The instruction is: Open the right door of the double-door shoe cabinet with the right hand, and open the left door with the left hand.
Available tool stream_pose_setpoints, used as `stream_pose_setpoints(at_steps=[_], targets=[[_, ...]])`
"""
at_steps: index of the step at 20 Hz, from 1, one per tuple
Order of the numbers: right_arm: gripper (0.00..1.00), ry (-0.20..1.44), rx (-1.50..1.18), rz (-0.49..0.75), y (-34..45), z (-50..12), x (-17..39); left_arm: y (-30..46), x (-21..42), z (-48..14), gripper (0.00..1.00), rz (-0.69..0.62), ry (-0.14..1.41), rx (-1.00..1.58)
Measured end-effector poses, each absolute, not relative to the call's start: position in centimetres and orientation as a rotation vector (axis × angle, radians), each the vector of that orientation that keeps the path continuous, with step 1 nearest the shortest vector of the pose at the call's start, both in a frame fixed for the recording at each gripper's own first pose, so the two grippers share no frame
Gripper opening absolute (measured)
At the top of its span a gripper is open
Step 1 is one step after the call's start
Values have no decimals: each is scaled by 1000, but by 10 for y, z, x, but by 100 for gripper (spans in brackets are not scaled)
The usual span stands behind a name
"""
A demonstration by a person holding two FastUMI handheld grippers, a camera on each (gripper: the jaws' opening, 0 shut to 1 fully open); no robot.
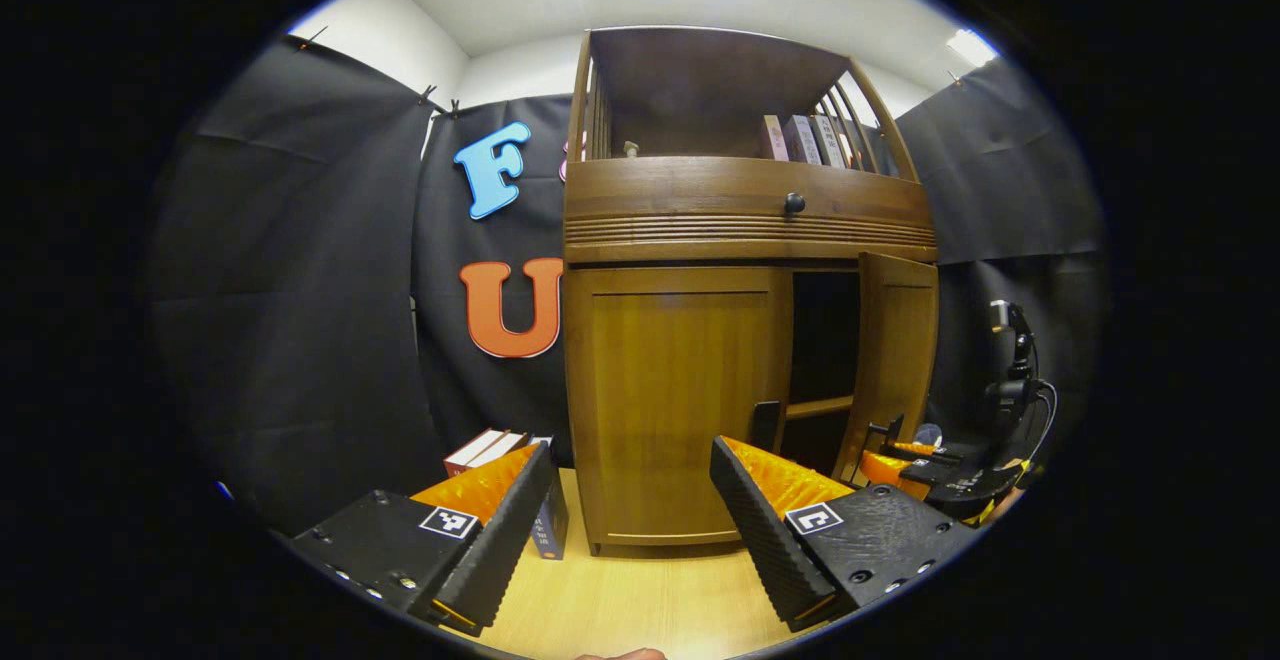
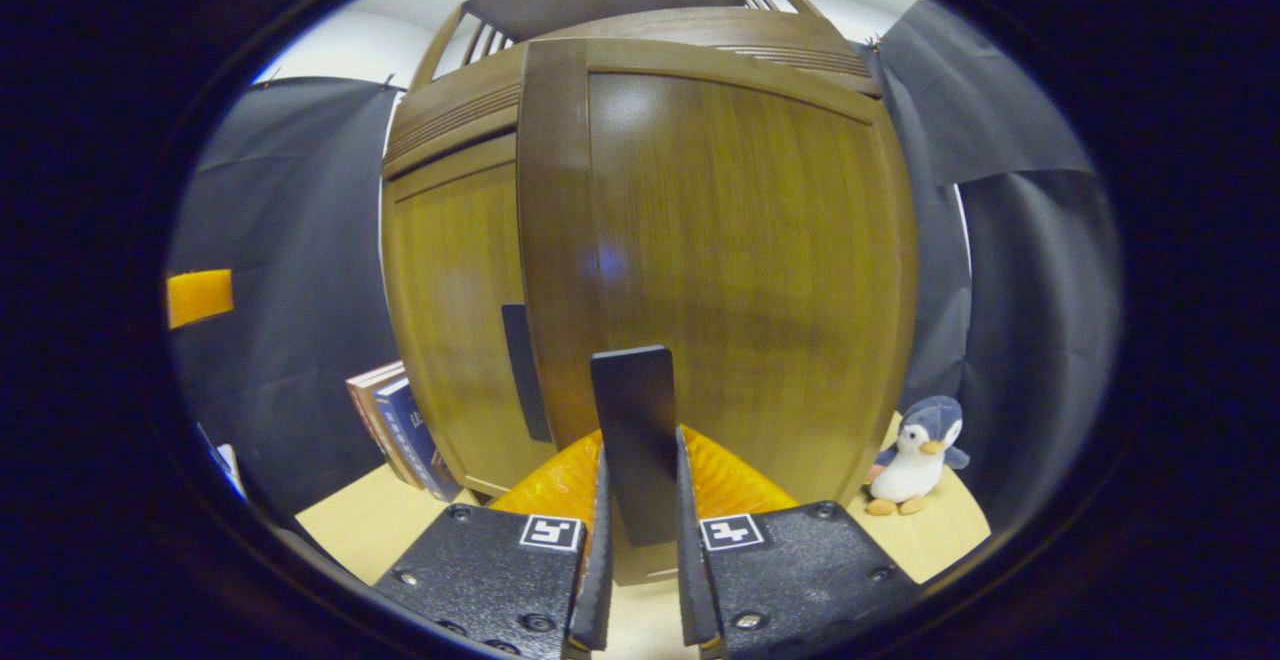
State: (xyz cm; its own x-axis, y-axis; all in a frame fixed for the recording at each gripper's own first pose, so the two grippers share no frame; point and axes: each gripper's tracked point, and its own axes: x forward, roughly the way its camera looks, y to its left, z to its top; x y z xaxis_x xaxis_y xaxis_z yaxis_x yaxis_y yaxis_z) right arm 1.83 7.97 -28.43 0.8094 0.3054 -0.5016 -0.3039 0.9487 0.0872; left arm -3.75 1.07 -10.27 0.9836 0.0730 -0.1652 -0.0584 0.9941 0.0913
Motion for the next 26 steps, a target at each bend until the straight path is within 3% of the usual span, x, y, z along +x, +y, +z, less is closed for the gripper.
stream_pose_setpoints(at_steps=[11,26], targets=[[30,535,-13,254,2,-260,-35,-52,-28,-108,96,-40,168,77],[12,581,6,78,-103,-250,-64,-131,-15,-120,95,-152,192,69]])
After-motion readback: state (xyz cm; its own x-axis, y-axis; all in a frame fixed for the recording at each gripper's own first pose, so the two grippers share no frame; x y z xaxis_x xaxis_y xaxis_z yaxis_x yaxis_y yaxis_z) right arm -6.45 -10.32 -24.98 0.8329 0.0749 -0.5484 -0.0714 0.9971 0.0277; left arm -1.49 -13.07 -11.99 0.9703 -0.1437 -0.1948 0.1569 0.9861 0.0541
